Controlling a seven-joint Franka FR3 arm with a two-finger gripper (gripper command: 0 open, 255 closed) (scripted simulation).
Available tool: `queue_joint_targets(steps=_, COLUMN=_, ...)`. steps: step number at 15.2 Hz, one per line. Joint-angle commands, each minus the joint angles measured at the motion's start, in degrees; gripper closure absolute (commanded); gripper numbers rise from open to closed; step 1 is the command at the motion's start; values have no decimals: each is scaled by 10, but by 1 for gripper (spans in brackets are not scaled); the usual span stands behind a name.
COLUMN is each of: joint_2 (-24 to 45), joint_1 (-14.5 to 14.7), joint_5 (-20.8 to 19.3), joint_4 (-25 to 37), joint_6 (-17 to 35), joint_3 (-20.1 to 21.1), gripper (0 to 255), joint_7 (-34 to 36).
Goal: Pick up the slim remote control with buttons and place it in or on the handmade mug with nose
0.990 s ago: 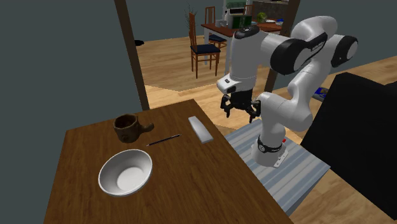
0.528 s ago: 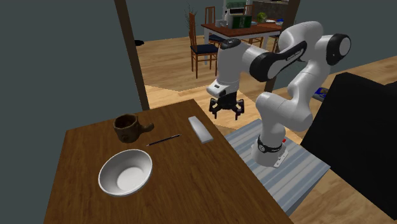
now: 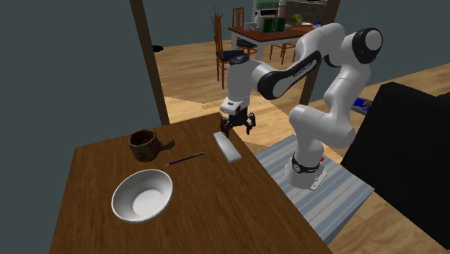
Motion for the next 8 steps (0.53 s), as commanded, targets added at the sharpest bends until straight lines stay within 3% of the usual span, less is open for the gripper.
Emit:
queue_joint_targets(steps=1, joint_2=36, joint_1=30, joint_5=-22, joint_4=16, joint_6=40, joint_3=-53, gripper=0, joint_7=-59)
queue_joint_targets(steps=4, joint_2=89, joint_1=88, joint_5=-42, joint_4=48, joint_6=95, joint_3=-136, gripper=0, joint_7=-144)
queue_joint_targets(steps=8, joint_2=106, joint_1=99, joint_5=-53, joint_4=39, joint_6=126, joint_3=-163, gripper=0, joint_7=-148)
